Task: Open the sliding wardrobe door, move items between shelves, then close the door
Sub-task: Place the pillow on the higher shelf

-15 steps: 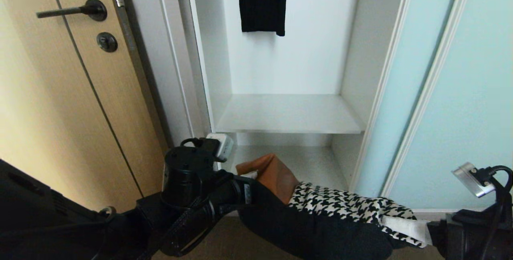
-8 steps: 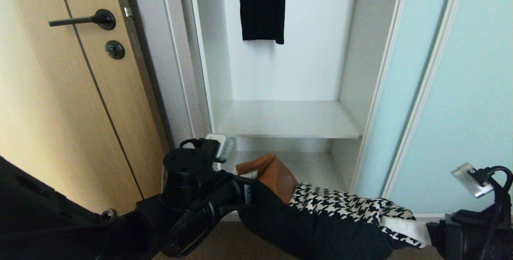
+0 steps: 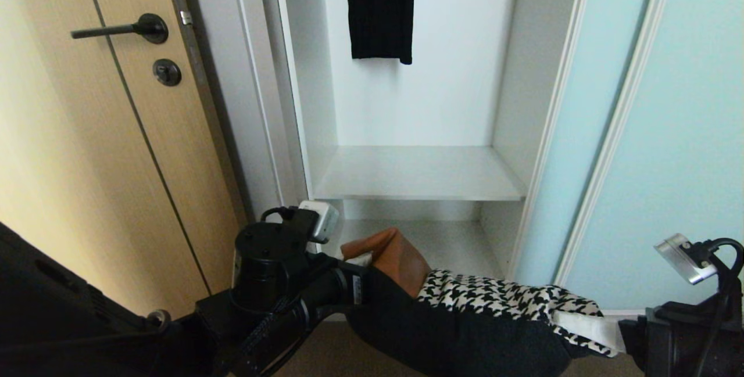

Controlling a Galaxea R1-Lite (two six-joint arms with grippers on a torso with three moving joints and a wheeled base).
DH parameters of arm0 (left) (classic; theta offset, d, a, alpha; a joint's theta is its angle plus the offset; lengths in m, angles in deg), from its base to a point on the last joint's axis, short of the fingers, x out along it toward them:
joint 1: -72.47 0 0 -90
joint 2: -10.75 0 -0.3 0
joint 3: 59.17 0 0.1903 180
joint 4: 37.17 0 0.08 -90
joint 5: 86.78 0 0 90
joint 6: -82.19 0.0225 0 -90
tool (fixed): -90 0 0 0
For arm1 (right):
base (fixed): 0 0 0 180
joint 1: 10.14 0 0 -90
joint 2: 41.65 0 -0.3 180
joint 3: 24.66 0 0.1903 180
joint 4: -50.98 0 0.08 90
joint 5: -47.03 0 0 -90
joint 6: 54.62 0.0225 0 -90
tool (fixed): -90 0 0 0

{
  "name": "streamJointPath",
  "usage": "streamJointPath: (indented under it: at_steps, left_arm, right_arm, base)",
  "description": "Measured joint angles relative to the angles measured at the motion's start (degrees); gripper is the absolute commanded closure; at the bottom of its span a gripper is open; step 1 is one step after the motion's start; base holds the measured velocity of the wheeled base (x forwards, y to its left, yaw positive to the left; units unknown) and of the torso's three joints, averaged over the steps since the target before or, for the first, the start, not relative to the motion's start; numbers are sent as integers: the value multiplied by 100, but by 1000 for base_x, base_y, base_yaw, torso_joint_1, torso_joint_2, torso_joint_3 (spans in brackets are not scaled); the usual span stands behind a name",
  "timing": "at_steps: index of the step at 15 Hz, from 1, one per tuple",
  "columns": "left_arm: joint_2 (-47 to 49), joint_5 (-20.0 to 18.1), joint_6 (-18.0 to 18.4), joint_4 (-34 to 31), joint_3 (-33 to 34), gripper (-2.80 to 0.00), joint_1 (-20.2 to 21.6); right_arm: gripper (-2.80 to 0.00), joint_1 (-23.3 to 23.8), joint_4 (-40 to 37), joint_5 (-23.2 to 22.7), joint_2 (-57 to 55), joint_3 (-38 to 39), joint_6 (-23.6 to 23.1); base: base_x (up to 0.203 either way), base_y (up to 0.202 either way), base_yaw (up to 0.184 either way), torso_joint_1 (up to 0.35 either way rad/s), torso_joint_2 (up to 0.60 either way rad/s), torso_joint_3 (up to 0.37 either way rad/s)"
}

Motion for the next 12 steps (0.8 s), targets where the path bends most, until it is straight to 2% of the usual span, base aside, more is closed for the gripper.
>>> streamJointPath:
  at_steps: [2,12]
  left_arm:
    - [2,0,5,-2,-11,0,-6]
    - [-2,-6,16,-7,-87,0,9]
  right_arm:
    - [0,0,1,-2,0,5,-2]
    - [0,-6,-4,-6,-31,24,-14]
  base:
    - [117,0,0,-1,4,10]
    - [197,0,1,4,3,3]
